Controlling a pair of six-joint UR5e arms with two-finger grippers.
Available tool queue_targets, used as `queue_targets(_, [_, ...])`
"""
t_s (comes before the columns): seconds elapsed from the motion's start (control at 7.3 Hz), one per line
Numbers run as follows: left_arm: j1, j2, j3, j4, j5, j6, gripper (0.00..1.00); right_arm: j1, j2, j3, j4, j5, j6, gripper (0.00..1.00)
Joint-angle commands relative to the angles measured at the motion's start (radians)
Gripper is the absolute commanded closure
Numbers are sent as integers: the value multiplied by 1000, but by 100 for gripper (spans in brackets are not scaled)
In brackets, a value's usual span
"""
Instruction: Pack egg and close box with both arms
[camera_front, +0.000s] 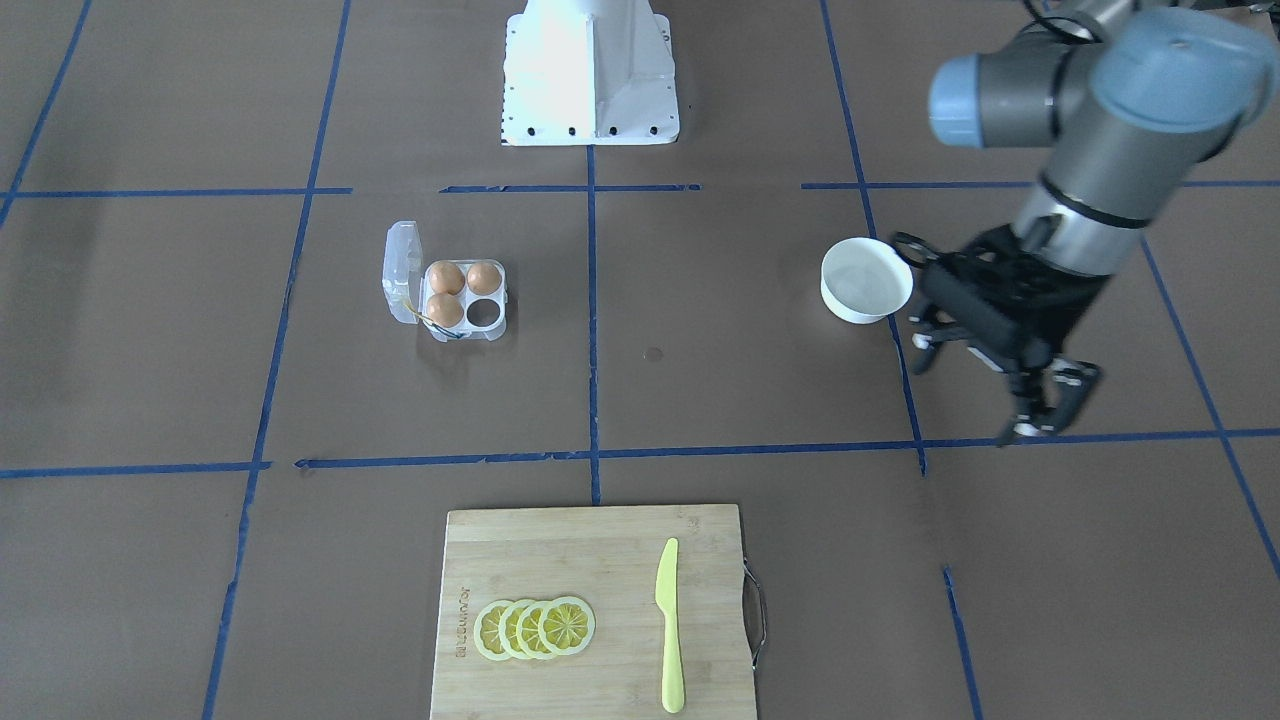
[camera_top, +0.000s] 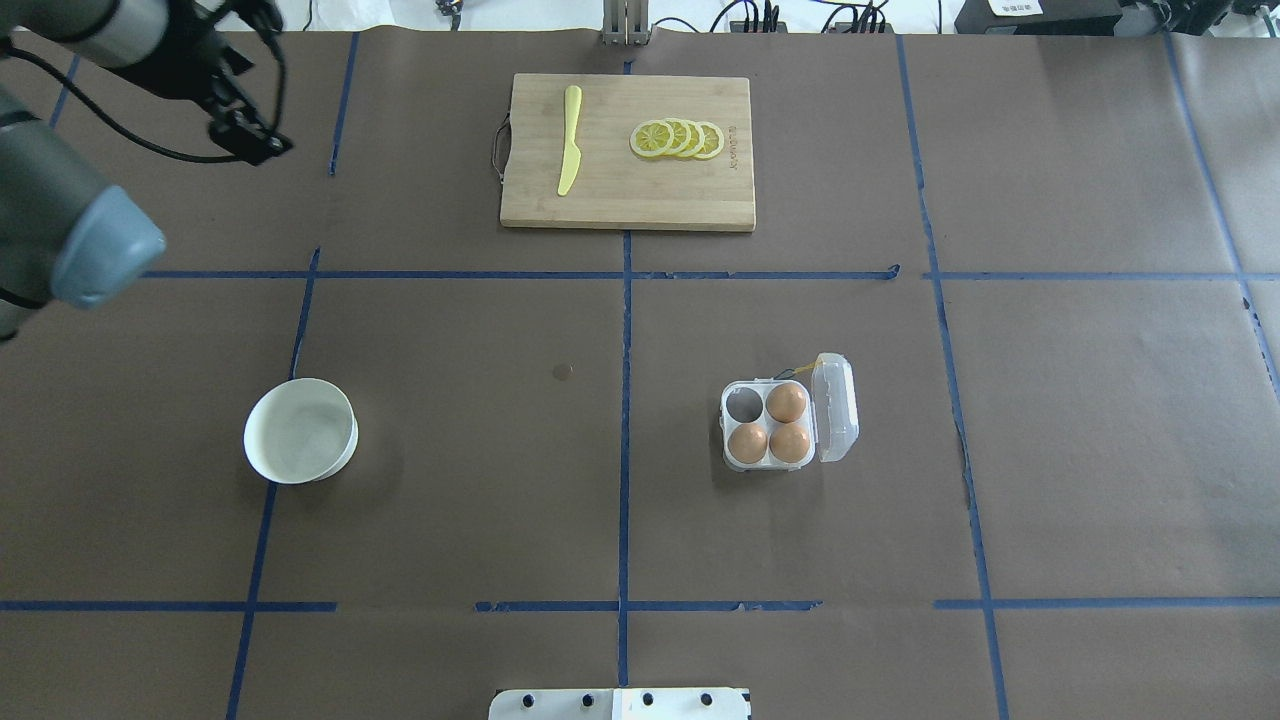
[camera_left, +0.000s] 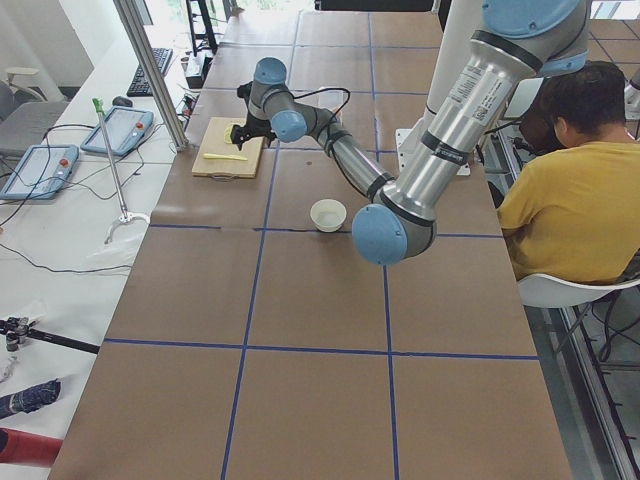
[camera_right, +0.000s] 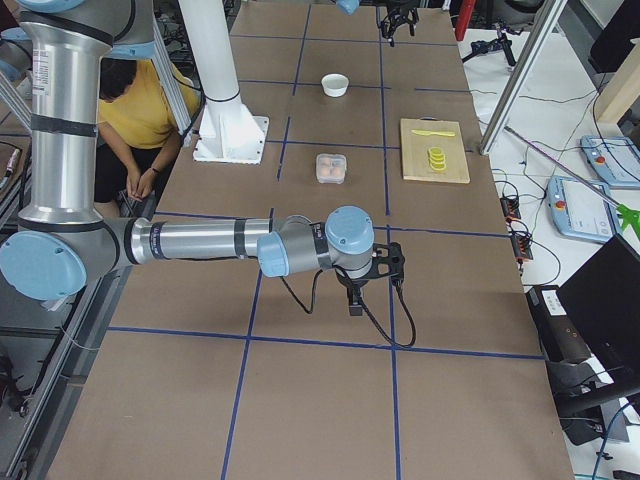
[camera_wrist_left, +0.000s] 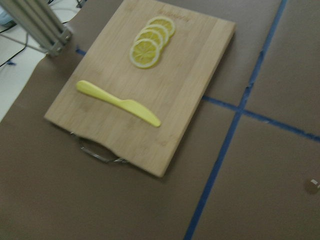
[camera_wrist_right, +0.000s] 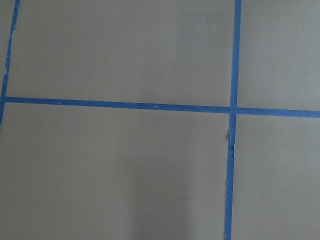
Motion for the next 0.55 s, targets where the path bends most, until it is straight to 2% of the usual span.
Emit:
queue_targets(0.0, [-211, 156, 39, 49, 1, 39, 0, 2, -4, 0, 0, 2, 1, 0])
queue_targets(0.14, [-278, 186, 53, 49, -1, 38, 0, 0, -6, -2, 0, 2, -2, 0])
queue_targets(0.27, [-358, 262, 56, 35, -2, 48, 0, 0, -4, -8, 0, 2, 3, 0])
queue_targets(0.41, [-372, 358, 84, 38, -2, 29, 0, 0, 2, -17, 0, 2, 1, 0])
